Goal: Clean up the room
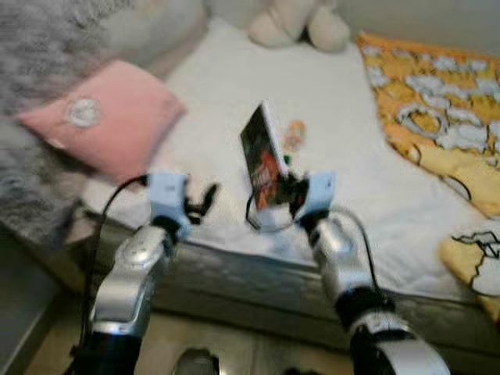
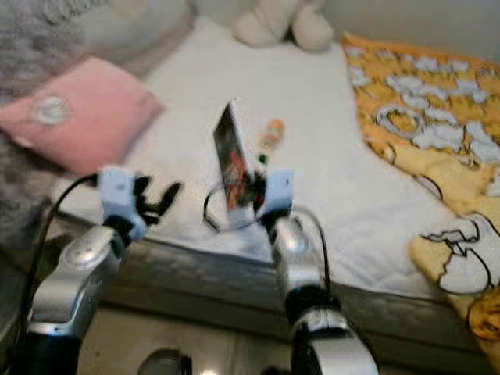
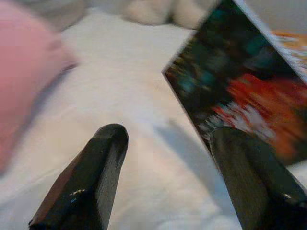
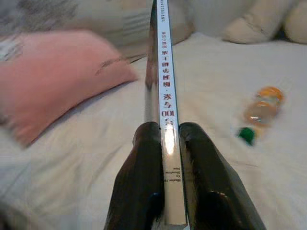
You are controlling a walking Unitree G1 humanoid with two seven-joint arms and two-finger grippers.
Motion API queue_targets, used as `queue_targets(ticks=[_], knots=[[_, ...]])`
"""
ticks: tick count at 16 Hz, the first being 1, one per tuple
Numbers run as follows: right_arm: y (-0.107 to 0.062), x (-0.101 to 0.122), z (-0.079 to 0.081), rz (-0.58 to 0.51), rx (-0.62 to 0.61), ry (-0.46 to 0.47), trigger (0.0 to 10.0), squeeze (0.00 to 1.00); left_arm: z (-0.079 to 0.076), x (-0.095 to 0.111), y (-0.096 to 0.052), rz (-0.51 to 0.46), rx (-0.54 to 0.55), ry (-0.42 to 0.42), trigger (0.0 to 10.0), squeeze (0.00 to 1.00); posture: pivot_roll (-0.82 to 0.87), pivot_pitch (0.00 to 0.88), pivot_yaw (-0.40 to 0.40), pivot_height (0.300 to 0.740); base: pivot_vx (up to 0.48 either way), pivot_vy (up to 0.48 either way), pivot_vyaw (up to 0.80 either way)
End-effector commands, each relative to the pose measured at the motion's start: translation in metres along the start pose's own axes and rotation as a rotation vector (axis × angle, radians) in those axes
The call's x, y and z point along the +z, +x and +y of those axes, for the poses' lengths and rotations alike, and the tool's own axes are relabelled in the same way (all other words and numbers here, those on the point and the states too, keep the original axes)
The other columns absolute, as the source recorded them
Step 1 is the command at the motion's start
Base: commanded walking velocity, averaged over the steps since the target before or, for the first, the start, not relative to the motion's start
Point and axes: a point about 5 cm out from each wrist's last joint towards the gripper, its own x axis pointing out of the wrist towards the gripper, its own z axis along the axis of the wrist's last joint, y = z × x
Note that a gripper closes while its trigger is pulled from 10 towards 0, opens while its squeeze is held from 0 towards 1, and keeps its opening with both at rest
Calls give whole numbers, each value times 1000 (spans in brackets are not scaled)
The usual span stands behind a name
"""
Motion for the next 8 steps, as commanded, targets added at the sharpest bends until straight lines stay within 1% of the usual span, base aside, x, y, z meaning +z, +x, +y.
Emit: queue_targets(ticks=[1,2,3,4,6,7,8], knots=[[-3,14,-14,-81,-52,-56,0,0,0,0,3,-24,24,-49,10000,0,80,0,-50,740,0,480,0],[-9,13,-22,-83,-100,-53,0,0,2,-2,4,-29,37,-67,10000,0,71,0,-47,740,0,480,0],[-20,11,-33,-84,-167,-58,0,0,4,-6,5,-30,42,-71,10000,0,58,0,-41,740,0,480,0],[-34,6,-41,-74,-216,-79,0,0,4,-8,6,-22,17,-32,10000,0,44,0,-36,740,0,480,0],[-53,-5,-47,-48,-263,-92,0,0,0,-7,9,-20,-23,0,10000,0,13,0,-25,740,0,480,0],[-56,-7,-47,-43,-268,-95,0,0,-1,-7,10,-18,-28,5,10000,0,0,0,-19,740,0,480,0],[-59,-9,-47,-42,-278,-104,0,0,-2,-6,13,-24,-30,13,10000,0,-5,0,-18,740,0,0,0]])
